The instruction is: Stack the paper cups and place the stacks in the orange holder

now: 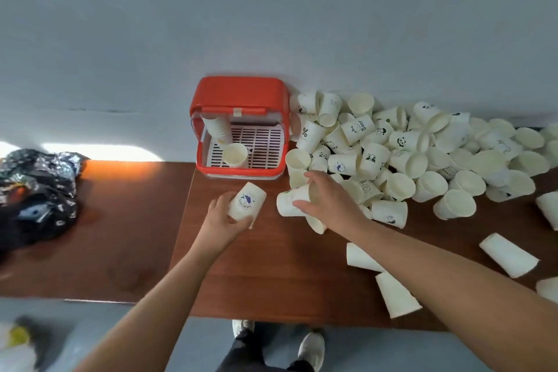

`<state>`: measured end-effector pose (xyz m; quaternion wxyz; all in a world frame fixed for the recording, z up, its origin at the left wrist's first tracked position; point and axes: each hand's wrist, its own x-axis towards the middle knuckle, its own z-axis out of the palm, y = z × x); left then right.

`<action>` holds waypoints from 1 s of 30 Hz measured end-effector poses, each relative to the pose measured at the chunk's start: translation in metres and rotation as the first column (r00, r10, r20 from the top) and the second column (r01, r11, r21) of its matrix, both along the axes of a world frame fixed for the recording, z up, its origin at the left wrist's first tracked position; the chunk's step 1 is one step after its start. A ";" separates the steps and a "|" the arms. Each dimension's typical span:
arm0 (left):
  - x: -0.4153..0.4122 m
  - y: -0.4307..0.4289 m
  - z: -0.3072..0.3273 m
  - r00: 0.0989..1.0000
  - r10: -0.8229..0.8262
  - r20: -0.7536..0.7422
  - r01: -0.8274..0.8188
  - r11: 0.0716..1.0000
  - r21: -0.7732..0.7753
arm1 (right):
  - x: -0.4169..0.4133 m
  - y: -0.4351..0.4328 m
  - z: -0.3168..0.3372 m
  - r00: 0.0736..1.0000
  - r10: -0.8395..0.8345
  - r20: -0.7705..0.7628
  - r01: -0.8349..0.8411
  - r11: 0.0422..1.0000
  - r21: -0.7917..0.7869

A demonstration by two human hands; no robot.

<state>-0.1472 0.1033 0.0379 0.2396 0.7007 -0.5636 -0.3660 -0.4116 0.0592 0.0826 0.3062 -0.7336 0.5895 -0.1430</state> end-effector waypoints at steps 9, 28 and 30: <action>0.071 -0.088 0.042 0.983 0.182 -0.030 -0.184 0.977 -0.112 | 0.088 -0.089 0.035 0.967 -0.225 0.116 0.223 0.974 0.030; 0.076 -0.203 -0.048 0.897 -0.366 0.248 0.392 0.918 -0.065 | 0.133 -0.139 -0.007 0.962 -0.245 0.118 0.245 0.969 0.012; 0.076 -0.205 -0.055 0.910 -0.391 0.136 0.395 0.919 0.000 | 0.137 -0.140 -0.009 0.976 -0.200 0.081 0.203 0.979 -0.025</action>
